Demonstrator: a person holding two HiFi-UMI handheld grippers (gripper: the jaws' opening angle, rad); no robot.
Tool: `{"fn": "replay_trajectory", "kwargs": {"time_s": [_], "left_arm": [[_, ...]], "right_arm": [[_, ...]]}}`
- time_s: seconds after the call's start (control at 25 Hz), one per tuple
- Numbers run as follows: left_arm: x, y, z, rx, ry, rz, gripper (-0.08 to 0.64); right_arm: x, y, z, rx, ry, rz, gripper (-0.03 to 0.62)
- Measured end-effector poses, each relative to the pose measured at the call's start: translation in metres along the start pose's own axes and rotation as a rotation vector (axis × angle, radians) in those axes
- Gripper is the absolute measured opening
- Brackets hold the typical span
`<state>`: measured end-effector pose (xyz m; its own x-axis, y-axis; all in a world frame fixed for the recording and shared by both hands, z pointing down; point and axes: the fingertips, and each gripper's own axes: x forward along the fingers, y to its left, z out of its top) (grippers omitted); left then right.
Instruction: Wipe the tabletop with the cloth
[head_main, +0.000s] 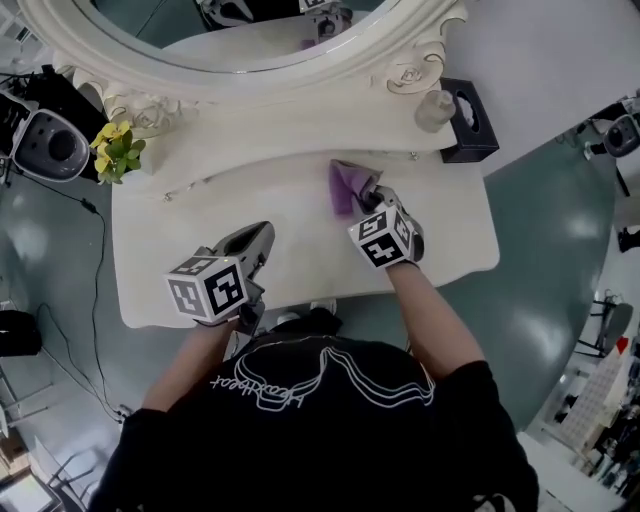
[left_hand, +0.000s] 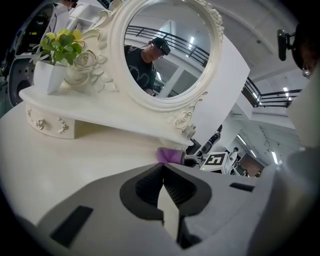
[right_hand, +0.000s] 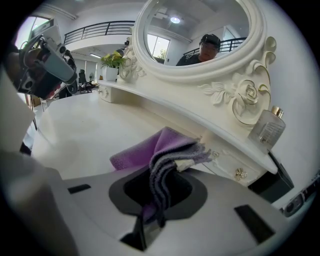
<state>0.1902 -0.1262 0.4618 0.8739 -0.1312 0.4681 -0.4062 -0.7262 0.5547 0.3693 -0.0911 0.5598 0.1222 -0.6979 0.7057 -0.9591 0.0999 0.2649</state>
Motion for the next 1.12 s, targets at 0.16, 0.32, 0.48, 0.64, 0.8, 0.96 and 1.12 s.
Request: {"fn": "replay_trajectory", "kwargs": {"time_s": [0.16,0.32,0.48,0.64,0.8,0.96,1.12], "left_arm": [[0.015,-0.007,0.001,-0.006,0.01,-0.02,0.005],[0.028,-0.017,-0.003,-0.02,0.036,-0.042,0.005],[0.039,-0.024,-0.002,-0.024,0.049,-0.055,0.005],[0.05,-0.028,-0.004,-0.029,0.058,-0.065,0.005],[0.056,-0.033,-0.009,-0.038,0.075,-0.077,0.005],[0.066,-0.038,-0.011,-0.039,0.089,-0.093,0.005],[0.072,-0.044,-0.013,-0.04,0.092,-0.117,0.005]], "right_arm": [[-0.004,-0.017,-0.013,0.014,0.02,-0.019,0.054],[-0.012,-0.03,-0.026,0.04,0.041,-0.028,0.054],[-0.019,-0.049,-0.041,0.052,0.064,-0.061,0.054],[-0.025,-0.069,-0.057,0.071,0.081,-0.094,0.054],[-0.033,-0.082,-0.073,0.091,0.105,-0.115,0.054],[-0.037,-0.095,-0.084,0.097,0.126,-0.134,0.054],[-0.043,-0.107,-0.097,0.105,0.145,-0.16,0.054]]}}
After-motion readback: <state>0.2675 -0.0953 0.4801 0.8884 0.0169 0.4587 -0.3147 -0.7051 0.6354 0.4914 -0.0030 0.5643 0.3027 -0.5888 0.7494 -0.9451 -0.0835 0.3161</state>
